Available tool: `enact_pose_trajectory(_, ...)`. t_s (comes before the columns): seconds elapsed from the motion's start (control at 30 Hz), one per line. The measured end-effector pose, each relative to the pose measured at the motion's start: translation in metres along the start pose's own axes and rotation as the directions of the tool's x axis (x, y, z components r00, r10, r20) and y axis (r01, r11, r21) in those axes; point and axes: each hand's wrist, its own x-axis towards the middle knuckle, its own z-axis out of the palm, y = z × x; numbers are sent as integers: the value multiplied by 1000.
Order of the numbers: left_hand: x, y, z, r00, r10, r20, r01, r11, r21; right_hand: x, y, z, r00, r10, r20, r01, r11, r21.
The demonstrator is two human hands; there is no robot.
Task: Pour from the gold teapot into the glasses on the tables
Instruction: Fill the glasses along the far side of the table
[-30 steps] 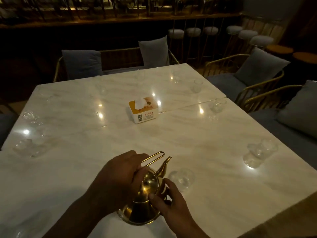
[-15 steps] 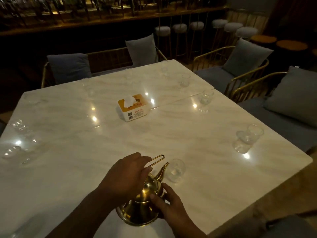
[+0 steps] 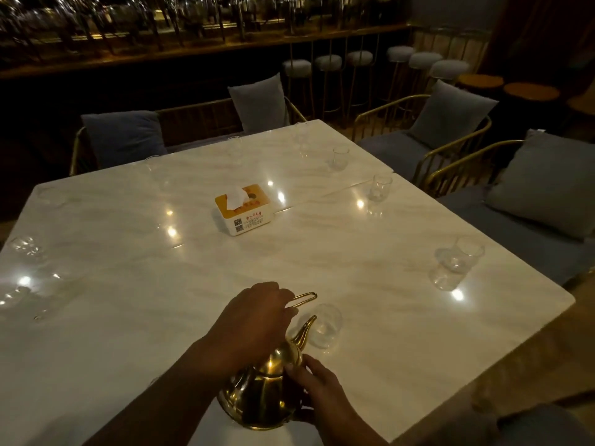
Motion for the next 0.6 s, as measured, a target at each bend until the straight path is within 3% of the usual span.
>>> enact_pose_trajectory(0.6,11,2,3,1000,4,-4,-4,1000,22,-1,-7,-1,999,49,-1,-49,999,-15)
